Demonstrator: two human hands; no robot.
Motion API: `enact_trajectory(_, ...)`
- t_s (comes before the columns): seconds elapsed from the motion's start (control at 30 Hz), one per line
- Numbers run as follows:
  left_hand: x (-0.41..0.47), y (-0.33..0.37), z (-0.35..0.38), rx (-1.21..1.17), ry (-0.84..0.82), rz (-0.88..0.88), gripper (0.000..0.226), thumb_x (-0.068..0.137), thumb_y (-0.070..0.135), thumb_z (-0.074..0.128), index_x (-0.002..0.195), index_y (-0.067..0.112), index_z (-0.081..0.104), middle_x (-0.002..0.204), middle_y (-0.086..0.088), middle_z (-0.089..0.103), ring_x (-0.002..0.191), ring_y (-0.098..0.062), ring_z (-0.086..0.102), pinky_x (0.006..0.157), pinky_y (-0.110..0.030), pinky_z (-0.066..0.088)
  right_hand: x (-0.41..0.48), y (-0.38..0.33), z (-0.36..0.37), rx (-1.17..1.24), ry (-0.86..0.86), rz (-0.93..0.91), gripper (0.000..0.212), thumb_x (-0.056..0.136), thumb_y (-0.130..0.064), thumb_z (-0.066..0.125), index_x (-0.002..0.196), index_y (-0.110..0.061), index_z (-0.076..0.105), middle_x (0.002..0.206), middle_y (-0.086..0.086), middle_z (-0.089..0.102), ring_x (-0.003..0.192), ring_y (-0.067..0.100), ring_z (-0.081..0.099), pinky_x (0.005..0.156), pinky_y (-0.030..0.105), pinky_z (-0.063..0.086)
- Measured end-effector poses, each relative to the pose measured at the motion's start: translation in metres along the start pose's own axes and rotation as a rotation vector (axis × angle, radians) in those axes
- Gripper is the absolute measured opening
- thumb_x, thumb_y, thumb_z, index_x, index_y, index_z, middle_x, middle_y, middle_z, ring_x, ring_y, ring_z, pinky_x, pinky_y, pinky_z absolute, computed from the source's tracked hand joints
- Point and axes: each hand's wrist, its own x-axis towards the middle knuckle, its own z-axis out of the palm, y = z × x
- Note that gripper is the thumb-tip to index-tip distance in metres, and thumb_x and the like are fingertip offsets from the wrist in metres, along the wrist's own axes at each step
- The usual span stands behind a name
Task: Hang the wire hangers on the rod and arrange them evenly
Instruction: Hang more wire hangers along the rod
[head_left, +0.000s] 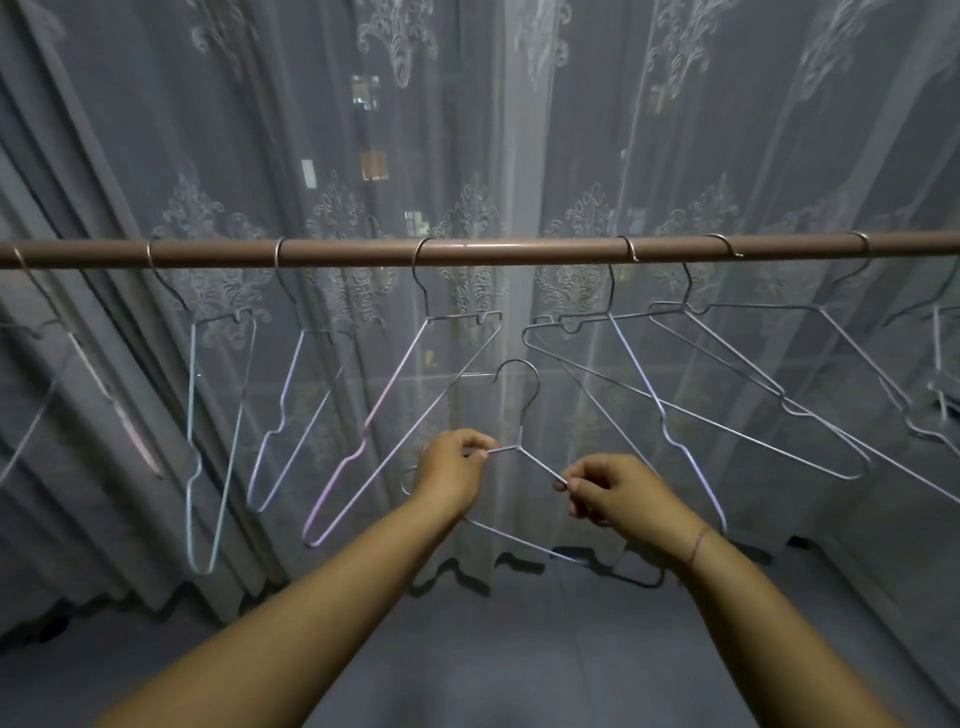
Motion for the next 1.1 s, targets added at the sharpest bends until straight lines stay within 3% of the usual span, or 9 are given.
enact_trajectory(0.07,-0.005,0.009,0.004,0.028,0.112,0.032,0.014,0.083,0.016,0.064,0.096,0.019,0.067,0.110,-0.004,0.056,0.110,-0.021,0.053,0.101,-0.033,0.041,-0.006,0.002,-0.001,0.104,0.090,0.028,0.022,0.090,-0.003,0.050,0.077,-0.010,0.066,0.057,0.003,0.059,0.054,0.015,0.050,0.059,0.026,0.043)
enact_trajectory(0.13,-0.016,0.024,0.010,-0.072,0.163,0.040,0.013,0.081,0.022,0.068,0.093,0.018,0.064,0.098,0.001,0.053,0.097,-0.016,0.054,0.092,-0.030,0.046,-0.012,0.001,-0.001,0.183,0.189,0.043,0.024,0.089,-0.001,0.050,0.073,-0.011,0.064,0.054,0.004,0.056,0.049,0.013,0.047,0.056,0.027,0.042)
enact_trajectory(0.3,-0.031,0.068,0.025,-0.500,-0.169,-0.024,0.016,0.087,0.019,0.062,0.080,0.007,0.069,0.067,-0.004,0.061,0.060,-0.010,0.053,0.058,-0.017,0.045,-0.019,-0.021,-0.001,0.344,0.322,0.003,0.019,0.089,0.000,0.047,0.084,-0.006,0.065,0.058,0.004,0.055,0.053,0.015,0.048,0.052,0.020,0.042)
enact_trajectory(0.43,-0.023,0.093,0.021,-0.672,-0.170,-0.028,0.021,0.087,0.010,0.061,0.097,-0.007,0.067,0.062,-0.004,0.058,0.040,0.004,0.050,0.046,-0.008,0.042,-0.015,-0.045,-0.008,0.429,0.375,-0.062,0.021,0.088,0.001,0.047,0.091,-0.007,0.065,0.063,0.002,0.058,0.060,0.011,0.053,0.058,0.020,0.046)
enact_trajectory(0.57,-0.011,0.115,0.009,-0.710,-0.153,0.020,0.016,0.088,0.012,0.060,0.094,0.000,0.069,0.066,-0.004,0.059,0.042,0.002,0.051,0.047,-0.008,0.044,-0.010,-0.069,-0.013,0.498,0.416,-0.140,0.022,0.088,0.002,0.047,0.086,-0.011,0.065,0.060,0.001,0.057,0.057,0.009,0.051,0.055,0.016,0.044)
enact_trajectory(0.7,0.007,0.127,-0.005,-0.731,-0.107,0.029,0.017,0.088,0.008,0.059,0.099,-0.002,0.067,0.062,-0.003,0.058,0.035,0.004,0.049,0.044,-0.007,0.043,0.010,-0.087,-0.015,0.495,0.415,-0.163,0.022,0.088,0.000,0.047,0.082,-0.014,0.063,0.061,0.002,0.057,0.059,0.014,0.051,0.059,0.023,0.042)
enact_trajectory(0.9,0.030,0.113,-0.007,-0.665,-0.055,-0.081,0.015,0.087,0.007,0.061,0.095,-0.004,0.067,0.035,0.007,0.054,0.028,0.002,0.045,0.038,-0.008,0.040,0.037,-0.085,0.002,0.466,0.384,-0.071,0.019,0.087,-0.001,0.046,0.083,-0.009,0.062,0.059,0.003,0.057,0.055,0.014,0.049,0.055,0.023,0.040)
enact_trajectory(1.0,0.035,0.104,-0.007,-0.653,-0.044,-0.125,0.011,0.086,0.006,0.061,0.078,0.003,0.067,0.043,0.003,0.057,0.030,0.000,0.048,0.039,-0.009,0.042,0.043,-0.082,0.008,0.448,0.369,-0.041,0.019,0.087,-0.003,0.047,0.082,-0.009,0.064,0.060,0.003,0.059,0.052,0.011,0.049,0.053,0.021,0.039)
enact_trajectory(1.1,0.035,0.102,-0.010,-0.600,0.005,-0.115,0.022,0.085,0.014,0.065,0.104,0.003,0.065,0.082,-0.005,0.066,0.068,-0.009,0.062,0.065,-0.020,0.047,0.040,-0.080,0.009,0.365,0.366,-0.036,0.017,0.086,-0.009,0.050,0.086,-0.011,0.067,0.073,0.005,0.065,0.064,0.015,0.056,0.062,0.029,0.045)
